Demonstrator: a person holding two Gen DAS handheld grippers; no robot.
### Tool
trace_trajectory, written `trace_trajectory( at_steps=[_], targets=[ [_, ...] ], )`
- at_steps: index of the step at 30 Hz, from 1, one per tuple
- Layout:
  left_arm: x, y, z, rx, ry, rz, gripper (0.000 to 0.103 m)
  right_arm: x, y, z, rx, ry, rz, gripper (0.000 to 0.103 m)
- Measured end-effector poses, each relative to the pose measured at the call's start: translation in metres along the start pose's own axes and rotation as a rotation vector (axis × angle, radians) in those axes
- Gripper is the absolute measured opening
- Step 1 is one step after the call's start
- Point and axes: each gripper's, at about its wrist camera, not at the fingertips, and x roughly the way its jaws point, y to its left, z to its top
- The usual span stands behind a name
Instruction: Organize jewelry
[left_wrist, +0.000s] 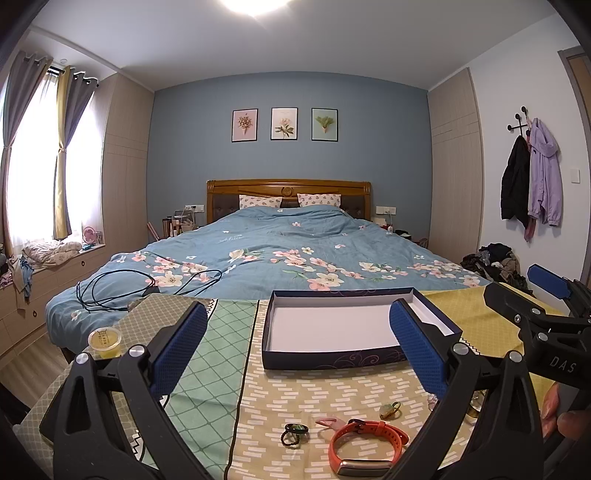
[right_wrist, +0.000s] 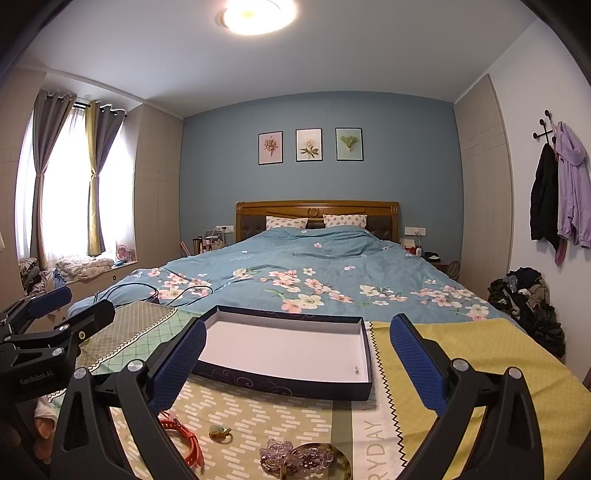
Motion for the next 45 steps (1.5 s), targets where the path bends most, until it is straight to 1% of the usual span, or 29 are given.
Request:
trace_trajectory(
  at_steps=[45],
  targets=[
    [0.0017, -0.0007, -0.0017, -0.004, 0.007, -0.004, 0.097, 0.0029, 0.0020, -0.0016, 0.003, 0.009, 0.004, 0.096]
  ],
)
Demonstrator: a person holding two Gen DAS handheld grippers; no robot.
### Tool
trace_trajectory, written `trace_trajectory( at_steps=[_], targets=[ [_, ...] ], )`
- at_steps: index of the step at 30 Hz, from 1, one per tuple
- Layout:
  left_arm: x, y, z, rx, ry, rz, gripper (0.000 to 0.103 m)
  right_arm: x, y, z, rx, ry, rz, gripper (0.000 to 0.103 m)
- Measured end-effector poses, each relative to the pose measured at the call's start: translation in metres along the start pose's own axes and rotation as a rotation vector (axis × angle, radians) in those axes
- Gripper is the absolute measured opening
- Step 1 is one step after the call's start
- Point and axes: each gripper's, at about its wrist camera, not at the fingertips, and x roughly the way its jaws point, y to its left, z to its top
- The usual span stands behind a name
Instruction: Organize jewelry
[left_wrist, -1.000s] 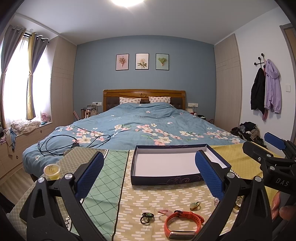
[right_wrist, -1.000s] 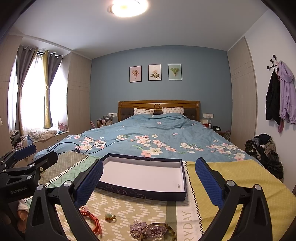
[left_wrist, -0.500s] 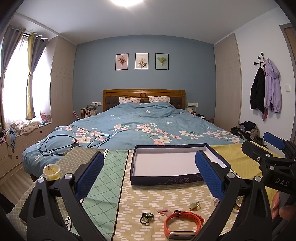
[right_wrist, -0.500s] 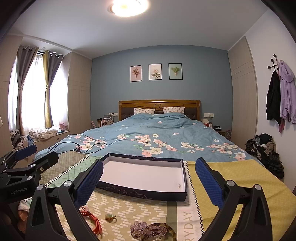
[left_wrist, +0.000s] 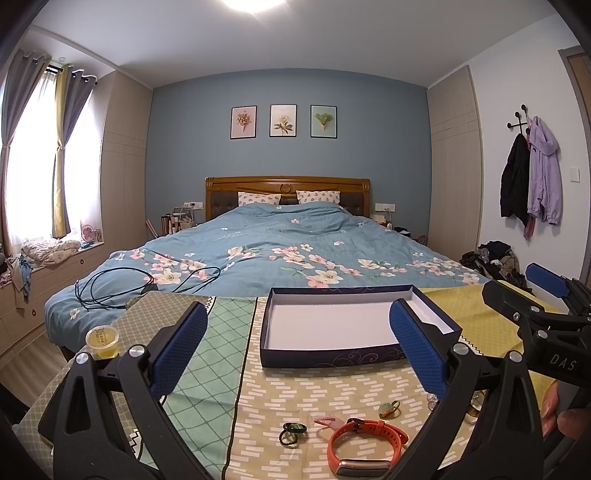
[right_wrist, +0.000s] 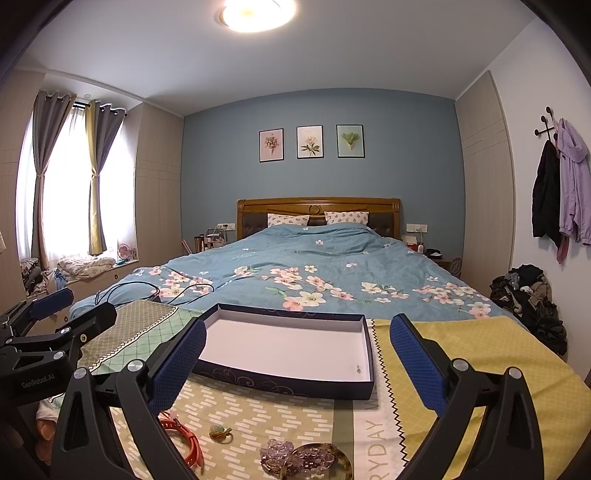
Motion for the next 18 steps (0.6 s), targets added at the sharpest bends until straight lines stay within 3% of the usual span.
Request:
trace_trajectory(
  at_steps=[18],
  targets=[
    [0.0023, 0.0013, -0.0038, 0.003, 0.019, -0.002, 0.097, 0.0012, -0.0031, -0.0018, 0.014, 0.019, 0.006, 0.096]
  ],
)
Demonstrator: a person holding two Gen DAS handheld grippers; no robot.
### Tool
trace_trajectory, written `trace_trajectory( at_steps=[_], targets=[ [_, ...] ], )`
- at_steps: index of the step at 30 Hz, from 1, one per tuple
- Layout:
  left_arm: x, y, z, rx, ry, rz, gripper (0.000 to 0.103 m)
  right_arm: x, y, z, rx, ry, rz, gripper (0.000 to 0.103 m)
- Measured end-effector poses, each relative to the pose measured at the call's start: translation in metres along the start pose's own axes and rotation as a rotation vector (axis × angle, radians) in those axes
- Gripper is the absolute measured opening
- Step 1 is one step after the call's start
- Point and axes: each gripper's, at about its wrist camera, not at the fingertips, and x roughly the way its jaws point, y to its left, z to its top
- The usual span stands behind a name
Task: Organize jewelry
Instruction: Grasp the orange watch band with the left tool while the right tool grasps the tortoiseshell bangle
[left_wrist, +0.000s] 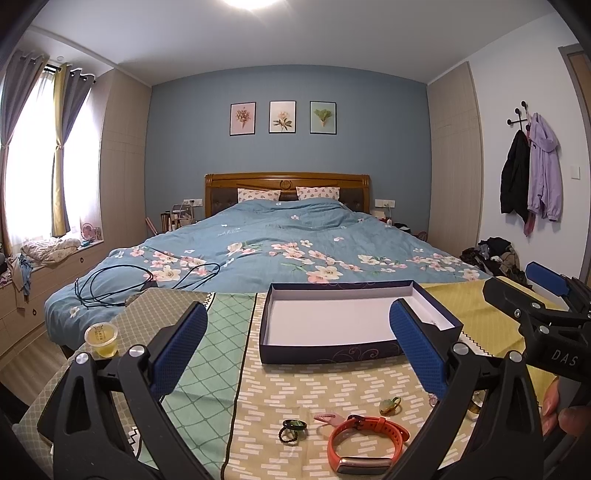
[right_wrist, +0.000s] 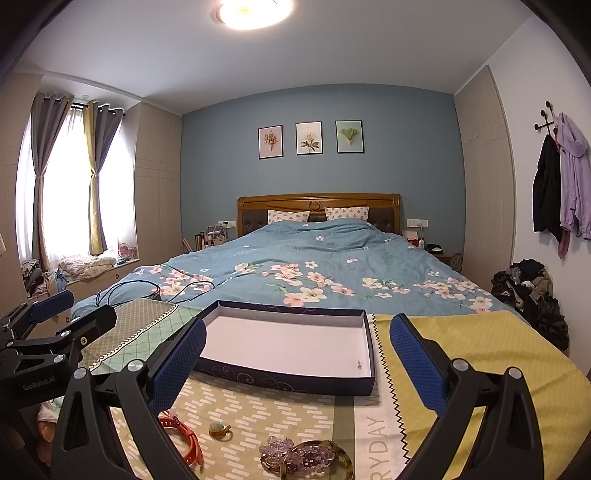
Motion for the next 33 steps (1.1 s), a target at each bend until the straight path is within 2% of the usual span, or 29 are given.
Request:
trace_trajectory(
  at_steps=[7, 11, 20, 23, 28, 29, 32, 33],
  targets=[
    [0.006, 0.003, -0.002, 0.003, 0.028, -0.003, 0.097, 0.002, -0.003, 0.001, 0.002, 0.021, 0.002, 0.096],
    [0.015, 0.008, -0.006, 0.014, 0.077, -0.021, 0.097, 0.006, -0.010, -0.002, -0.003, 0.068, 0.000, 0.096],
    [0.043, 0.012, -0.037, 0.087, 0.292, -0.144, 0.096, 0.023, -0.037, -0.028, 0.009, 0.300, 0.027, 0.096],
    [0.050, 0.012, -0.045, 0.101, 0.351, -0.219, 0.089, 0.029, -0.047, -0.039, 0.033, 0.382, 0.052, 0.095],
    [0.063, 0.004, -0.057, 0.121, 0.445, -0.319, 0.074, 0.036, -0.059, -0.049, 0.069, 0.477, 0.105, 0.083],
    [0.067, 0.002, -0.061, 0.125, 0.478, -0.348, 0.072, 0.037, -0.060, -0.051, 0.069, 0.494, 0.109, 0.079],
    [0.073, -0.003, -0.069, 0.146, 0.537, -0.373, 0.063, 0.040, -0.062, -0.056, 0.084, 0.538, 0.142, 0.062],
    [0.075, -0.005, -0.073, 0.154, 0.555, -0.384, 0.057, 0.042, -0.062, -0.059, 0.090, 0.555, 0.147, 0.053]
  ],
)
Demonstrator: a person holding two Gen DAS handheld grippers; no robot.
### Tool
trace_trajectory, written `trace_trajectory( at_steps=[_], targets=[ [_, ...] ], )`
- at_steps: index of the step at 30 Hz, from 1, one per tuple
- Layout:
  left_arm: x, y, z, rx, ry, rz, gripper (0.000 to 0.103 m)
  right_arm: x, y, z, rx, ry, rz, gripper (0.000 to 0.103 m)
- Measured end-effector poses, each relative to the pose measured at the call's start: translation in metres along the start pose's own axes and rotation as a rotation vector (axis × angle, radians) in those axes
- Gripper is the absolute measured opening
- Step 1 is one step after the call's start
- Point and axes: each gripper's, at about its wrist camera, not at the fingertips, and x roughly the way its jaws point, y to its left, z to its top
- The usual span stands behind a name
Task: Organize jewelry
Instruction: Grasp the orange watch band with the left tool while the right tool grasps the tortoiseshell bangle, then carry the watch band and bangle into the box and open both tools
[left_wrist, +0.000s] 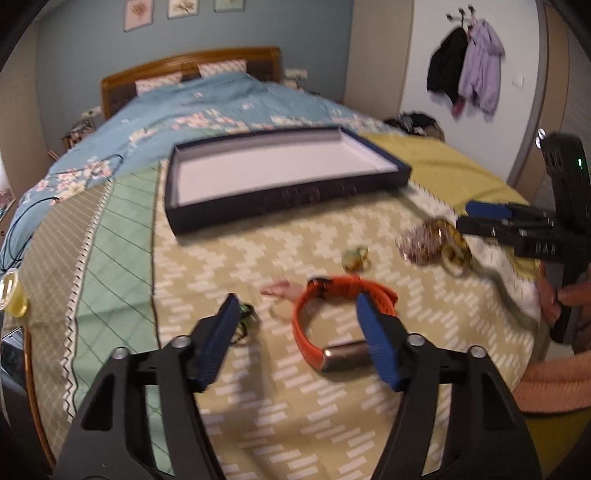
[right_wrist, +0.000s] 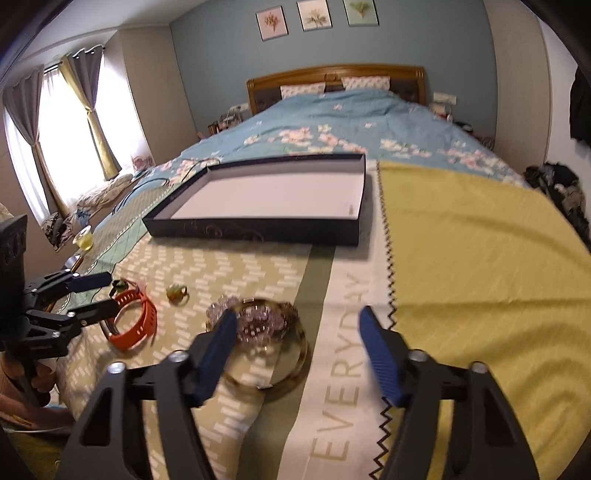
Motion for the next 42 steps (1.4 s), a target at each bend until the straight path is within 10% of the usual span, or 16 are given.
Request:
trace_trajectory(
  at_steps=[14, 23, 31, 42],
  targets=[
    [0.013, -0.009, 0.009, 0.025, 0.084, -0.091, 0.031, 0.014, -0.007, -0.005, 0.046, 0.103, 0.090, 0.011],
    [0.018, -0.002, 0.013, 0.026, 0.128, -0.133, 0.030, 0.016, -0.014, 0.004, 0.056, 0.112, 0.099, 0.012],
    [0.026, -0.005, 0.017, 0.035, 0.137, -0.098, 0.007, 0.017, -0.018, 0.003, 0.046, 0.116, 0.102, 0.005],
    [-0.006, 0.024, 0.041, -0.097, 0.006, -0.120, 0.007, 0.002, -0.019, 0.037, 0.046, 0.013, 0.141, 0.005]
  ],
)
